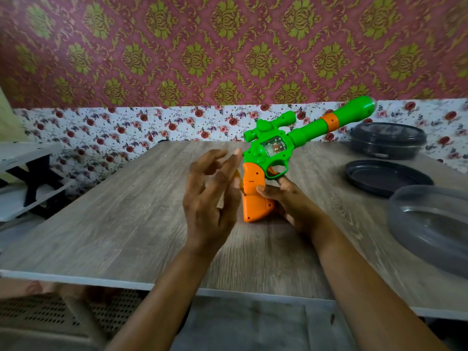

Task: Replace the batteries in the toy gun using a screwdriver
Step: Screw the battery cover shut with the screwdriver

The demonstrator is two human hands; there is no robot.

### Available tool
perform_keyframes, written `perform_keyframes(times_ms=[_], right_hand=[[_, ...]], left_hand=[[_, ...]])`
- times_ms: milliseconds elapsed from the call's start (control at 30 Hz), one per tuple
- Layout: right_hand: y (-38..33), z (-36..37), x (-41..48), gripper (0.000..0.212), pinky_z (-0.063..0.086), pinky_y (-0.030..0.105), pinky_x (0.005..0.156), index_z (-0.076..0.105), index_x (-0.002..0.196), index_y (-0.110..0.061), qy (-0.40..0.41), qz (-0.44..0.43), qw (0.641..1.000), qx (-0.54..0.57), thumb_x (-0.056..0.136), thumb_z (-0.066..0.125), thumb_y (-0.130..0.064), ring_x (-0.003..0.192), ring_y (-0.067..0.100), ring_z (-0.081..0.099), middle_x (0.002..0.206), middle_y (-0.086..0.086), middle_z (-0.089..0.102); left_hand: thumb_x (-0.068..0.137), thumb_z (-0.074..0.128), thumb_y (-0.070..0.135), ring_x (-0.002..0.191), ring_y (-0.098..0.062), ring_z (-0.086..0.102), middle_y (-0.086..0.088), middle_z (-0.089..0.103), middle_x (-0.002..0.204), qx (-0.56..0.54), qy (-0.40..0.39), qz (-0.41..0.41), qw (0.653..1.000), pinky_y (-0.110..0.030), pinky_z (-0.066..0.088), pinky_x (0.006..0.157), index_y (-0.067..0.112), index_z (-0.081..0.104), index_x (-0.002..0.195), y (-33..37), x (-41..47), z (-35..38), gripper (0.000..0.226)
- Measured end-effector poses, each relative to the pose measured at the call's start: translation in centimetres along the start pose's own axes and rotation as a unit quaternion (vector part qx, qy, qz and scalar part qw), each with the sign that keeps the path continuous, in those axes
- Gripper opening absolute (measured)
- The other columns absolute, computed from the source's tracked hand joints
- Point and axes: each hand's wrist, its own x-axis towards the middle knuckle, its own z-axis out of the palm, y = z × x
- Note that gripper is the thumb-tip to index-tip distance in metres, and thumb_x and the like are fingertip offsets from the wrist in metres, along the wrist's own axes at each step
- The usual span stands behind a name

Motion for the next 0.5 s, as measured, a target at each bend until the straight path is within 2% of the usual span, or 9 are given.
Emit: perform_keyframes(times_ms=[67,133,200,300,367,433,500], right_hand=[[-0.02,-0.04,-0.06,0.05,0.057,0.028,0.076,0.041,0.134,-0.02,-0.002,-0.001,1.0,-0.001,0.087,0.056,-0.011,0.098,0.014,0.068,0.119,0.004,0.065],[-0.09,-0.04,-0.08,0.048,0.057,0.025,0.071,0.041,0.133,-0.021,0.0,0.0,1.0,-0.001,0.088,0.055,-0.01,0.092,0.011,0.069,0.115,0.002,0.065],[-0.1,-0.08,-0.03,0.049,0.058,0.025,0.071,0.041,0.134,-0.02,0.004,0.002,1.0,-0.001,0.089,0.055,-0.009,0.09,0.01,0.068,0.112,0.001,0.065],[-0.11,0.0,0.06,0.049,0.057,0.026,0.076,0.042,0.133,-0.021,0.009,0.009,1.0,-0.004,0.088,0.057,-0.011,0.091,0.01,0.068,0.11,0.0,0.066],[-0.09,0.03,0.08,0.048,0.057,0.028,0.079,0.043,0.132,-0.021,0.012,0.01,1.0,-0.005,0.087,0.057,-0.011,0.094,0.012,0.067,0.112,0.001,0.066],[-0.09,-0.01,0.04,0.047,0.056,0.03,0.082,0.043,0.131,-0.023,0.011,0.01,1.0,-0.005,0.087,0.057,-0.012,0.098,0.014,0.066,0.118,0.003,0.065],[-0.11,-0.03,-0.01,0.046,0.056,0.03,0.082,0.044,0.13,-0.023,0.008,0.007,1.0,-0.003,0.087,0.057,-0.012,0.1,0.015,0.066,0.118,0.003,0.064]], left_hand=[[0.092,0.055,0.016,0.095,-0.006,0.046,-0.006,0.046,0.102,0.007,0.013,-0.006,1.0,-0.015,0.042,0.078,0.012,0.058,0.112,-0.05,0.03,-0.12,0.02],[0.09,0.058,0.012,0.089,-0.003,0.044,-0.005,0.045,0.096,0.016,0.027,-0.019,0.999,-0.013,0.041,0.072,0.014,0.059,0.103,-0.18,0.09,-0.13,0.013],[0.091,0.054,0.008,0.09,-0.002,0.046,-0.004,0.049,0.099,0.021,0.025,-0.02,0.999,-0.013,0.042,0.074,0.012,0.058,0.106,-0.24,0.12,-0.06,0.017],[0.093,0.045,0.006,0.1,-0.009,0.056,0.0,0.059,0.113,0.025,0.012,-0.04,0.999,-0.026,0.048,0.078,0.007,0.057,0.12,0.16,0.22,-0.09,0.03],[0.092,0.042,0.005,0.108,-0.007,0.055,-0.004,0.06,0.118,0.028,0.012,-0.045,0.999,-0.03,0.049,0.08,0.0,0.057,0.122,0.33,0.12,-0.1,0.033],[0.092,0.044,0.006,0.114,-0.004,0.051,-0.005,0.057,0.122,0.018,0.008,-0.031,0.999,-0.028,0.049,0.084,-0.002,0.057,0.121,0.23,0.08,-0.03,0.033],[0.093,0.049,0.01,0.109,-0.004,0.05,-0.006,0.053,0.119,0.007,0.006,-0.015,1.0,-0.024,0.047,0.082,0.005,0.059,0.12,-0.07,0.07,0.05,0.03]])
